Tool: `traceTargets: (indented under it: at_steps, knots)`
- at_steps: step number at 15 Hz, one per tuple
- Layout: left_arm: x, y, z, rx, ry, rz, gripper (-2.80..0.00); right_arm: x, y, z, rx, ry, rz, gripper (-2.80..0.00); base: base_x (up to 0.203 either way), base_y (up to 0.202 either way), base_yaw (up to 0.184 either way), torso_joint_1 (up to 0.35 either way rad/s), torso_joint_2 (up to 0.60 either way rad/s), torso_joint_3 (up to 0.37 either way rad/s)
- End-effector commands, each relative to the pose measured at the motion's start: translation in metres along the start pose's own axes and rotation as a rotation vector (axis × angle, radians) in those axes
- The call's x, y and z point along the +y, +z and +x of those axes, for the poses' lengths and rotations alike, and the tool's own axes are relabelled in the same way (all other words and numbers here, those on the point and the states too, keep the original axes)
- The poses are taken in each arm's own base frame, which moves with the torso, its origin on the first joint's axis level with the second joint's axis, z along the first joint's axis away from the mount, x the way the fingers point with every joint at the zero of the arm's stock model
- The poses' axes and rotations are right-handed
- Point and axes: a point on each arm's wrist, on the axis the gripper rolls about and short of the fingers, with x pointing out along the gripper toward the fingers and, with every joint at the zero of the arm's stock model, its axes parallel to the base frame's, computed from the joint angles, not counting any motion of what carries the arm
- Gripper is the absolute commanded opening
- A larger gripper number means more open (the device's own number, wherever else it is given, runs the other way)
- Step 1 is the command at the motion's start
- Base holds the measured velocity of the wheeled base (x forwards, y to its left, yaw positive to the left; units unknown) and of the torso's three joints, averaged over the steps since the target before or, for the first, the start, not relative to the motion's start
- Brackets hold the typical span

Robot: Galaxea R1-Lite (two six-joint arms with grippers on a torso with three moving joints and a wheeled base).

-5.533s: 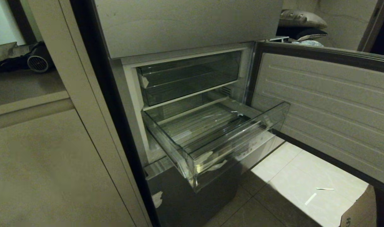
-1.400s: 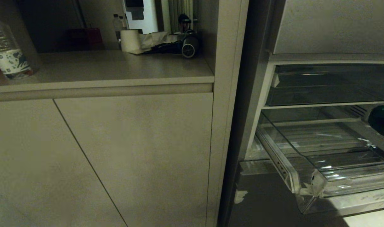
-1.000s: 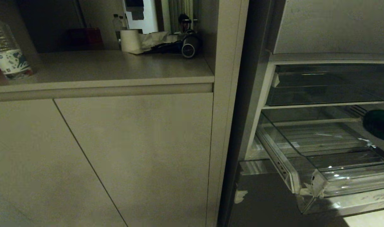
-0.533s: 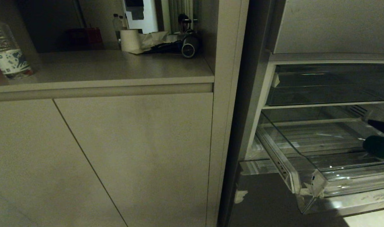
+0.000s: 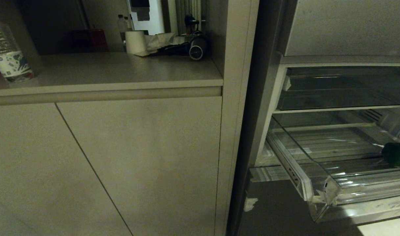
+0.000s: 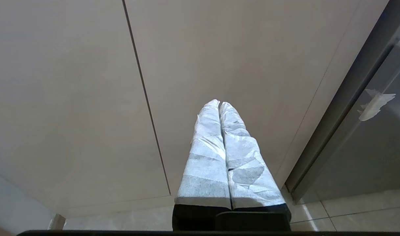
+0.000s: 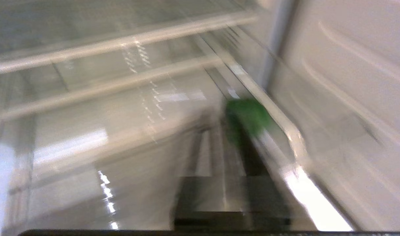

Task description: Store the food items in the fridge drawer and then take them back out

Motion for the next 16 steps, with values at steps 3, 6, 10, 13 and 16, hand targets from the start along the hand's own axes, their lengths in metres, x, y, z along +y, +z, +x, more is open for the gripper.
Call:
traceTargets:
  at_steps: [3, 6, 10, 13, 16]
  knots:
    - [0.0, 0.0, 0.0, 0.002, 0.0, 0.0, -2.8, 0.023, -0.058, -0.072, 0.02, -0.052, -0.088, -2.8, 0.0, 0.0, 0.0, 0.0, 0.0, 0.0]
    - [0.0, 0.0, 0.0, 0.002, 0.0, 0.0, -2.8, 0.023, -0.078, -0.084, 0.048, -0.117, -0.098, -2.8, 0.0, 0.0, 0.0, 0.0, 0.0, 0.0]
    - [0.0, 0.0, 0.0, 0.002, 0.0, 0.0, -2.8, 0.022, -0.109, -0.094, 0.115, -0.209, -0.104, -2.8, 0.0, 0.0, 0.0, 0.0, 0.0, 0.0]
    - [0.0, 0.0, 0.0, 0.002, 0.0, 0.0, -2.8, 0.023, -0.115, -0.096, 0.068, -0.22, -0.157, -2.8, -0.002, 0.002, -0.069, 0.002, 0.0, 0.0]
    - [0.0, 0.0, 0.0, 0.002, 0.0, 0.0, -2.8, 0.021, -0.113, -0.096, 0.065, -0.254, -0.151, -2.8, -0.003, 0.007, -0.176, 0.0, 0.0, 0.003]
